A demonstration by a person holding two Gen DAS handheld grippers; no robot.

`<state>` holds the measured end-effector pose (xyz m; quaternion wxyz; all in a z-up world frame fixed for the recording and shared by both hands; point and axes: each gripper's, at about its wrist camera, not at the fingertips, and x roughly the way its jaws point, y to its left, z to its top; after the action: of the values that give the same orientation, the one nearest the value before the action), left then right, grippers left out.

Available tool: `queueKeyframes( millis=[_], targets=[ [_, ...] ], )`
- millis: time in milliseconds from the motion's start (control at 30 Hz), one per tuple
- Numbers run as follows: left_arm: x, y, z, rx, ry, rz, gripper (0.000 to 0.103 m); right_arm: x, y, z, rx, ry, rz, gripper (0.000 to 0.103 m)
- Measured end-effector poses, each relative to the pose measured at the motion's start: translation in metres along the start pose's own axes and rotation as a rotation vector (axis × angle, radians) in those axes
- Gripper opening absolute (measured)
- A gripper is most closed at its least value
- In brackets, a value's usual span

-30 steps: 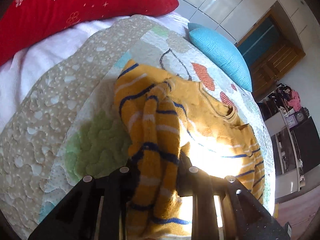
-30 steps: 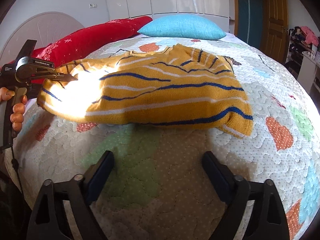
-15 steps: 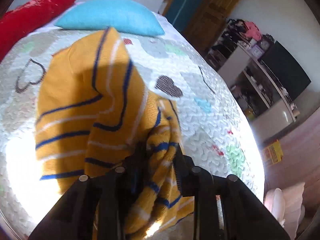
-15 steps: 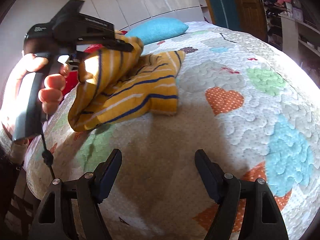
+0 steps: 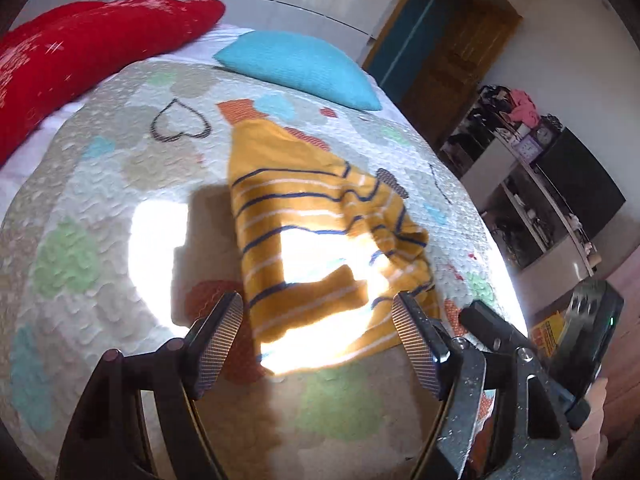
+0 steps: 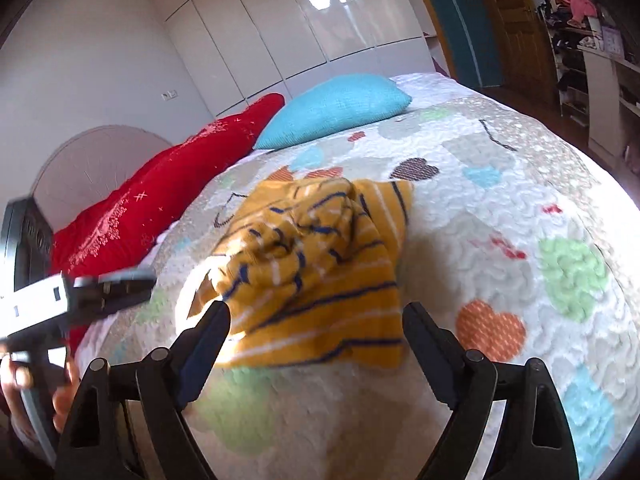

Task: Fold small clothes

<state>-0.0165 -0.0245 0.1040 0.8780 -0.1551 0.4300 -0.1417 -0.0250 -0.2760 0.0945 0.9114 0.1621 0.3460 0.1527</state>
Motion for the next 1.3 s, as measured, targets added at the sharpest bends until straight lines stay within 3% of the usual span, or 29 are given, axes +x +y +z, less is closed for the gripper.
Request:
queueKeyframes(
  millis=[100,200,233,267,300,367,400,567,600,667,733,800,867,900,933,967,1000,1067,1133,1167,1200,1300],
  targets=[
    [-0.006,0.024,-0.015,-0.07,0.011,0.003,0.076,0.031,0.013,0.022,0.015,0.031,0.027,0.092],
    [-0.007,0.038,-0.027,-0.101,0.024,0.014,0.076,0.067,0.028,0.028,-0.004,0.1,-0.015,0.093],
    [-0.006,0.04,-0.03,-0.107,0.029,0.018,0.076,0.08,0.027,0.027,0.015,0.128,-0.018,0.089],
    [-0.006,0.042,-0.032,-0.112,0.035,0.021,0.076,0.091,0.021,0.027,0.053,0.162,0.01,0.052],
    [-0.005,0.043,-0.034,-0.114,0.038,0.022,0.076,0.099,0.011,0.026,0.112,0.2,0.046,0.027],
    [-0.006,0.043,-0.037,-0.108,0.035,0.025,0.076,0.091,-0.012,0.024,0.234,0.182,0.152,0.023],
    [-0.007,0.042,-0.037,-0.102,0.032,0.027,0.076,0.081,-0.018,0.022,0.249,0.158,0.177,0.017],
    [0.006,0.041,-0.041,-0.088,0.053,0.025,0.076,0.041,-0.046,-0.003,0.248,0.136,0.096,0.009],
    [0.012,0.04,-0.042,-0.093,0.067,0.021,0.076,0.041,-0.05,-0.011,0.241,0.158,0.06,0.001],
    [0.023,0.035,-0.046,-0.095,0.096,0.01,0.076,0.045,-0.06,-0.026,0.22,0.207,-0.018,0.001],
    [0.028,0.026,-0.05,-0.074,0.11,0.009,0.076,0.042,-0.068,-0.03,0.235,0.219,-0.011,0.001],
    [0.027,0.016,-0.052,-0.035,0.102,0.023,0.076,0.025,-0.068,-0.019,0.208,0.161,-0.066,0.005],
    [0.025,0.011,-0.052,-0.007,0.091,0.045,0.076,0.01,-0.063,-0.002,0.177,0.086,-0.064,0.008],
    [0.024,0.01,-0.051,-0.005,0.088,0.051,0.076,0.007,-0.062,0.006,0.179,0.065,-0.036,0.031],
    [0.024,0.011,-0.051,-0.009,0.086,0.052,0.076,0.008,-0.06,0.014,0.19,0.054,-0.01,0.067],
    [0.024,0.011,-0.051,-0.017,0.087,0.05,0.076,0.012,-0.058,0.022,0.204,0.045,0.013,0.079],
    [0.023,0.012,-0.052,-0.026,0.088,0.049,0.076,0.019,-0.056,0.027,0.215,0.042,0.038,0.081],
    [0.022,0.012,-0.053,-0.041,0.092,0.055,0.076,0.044,-0.045,0.035,0.207,0.069,0.077,0.081],
    [0.021,0.011,-0.055,-0.045,0.098,0.06,0.076,0.08,-0.038,0.036,0.196,0.138,0.107,0.072],
    [0.019,0.01,-0.056,-0.043,0.1,0.064,0.076,0.101,-0.037,0.036,0.211,0.195,0.135,0.04],
    [0.017,0.01,-0.056,-0.04,0.101,0.07,0.076,0.118,-0.039,0.033,0.228,0.239,0.156,0.019],
    [0.007,0.01,-0.054,-0.026,0.08,0.091,0.076,0.107,-0.043,0.034,0.264,0.187,0.222,0.016]
  ],
)
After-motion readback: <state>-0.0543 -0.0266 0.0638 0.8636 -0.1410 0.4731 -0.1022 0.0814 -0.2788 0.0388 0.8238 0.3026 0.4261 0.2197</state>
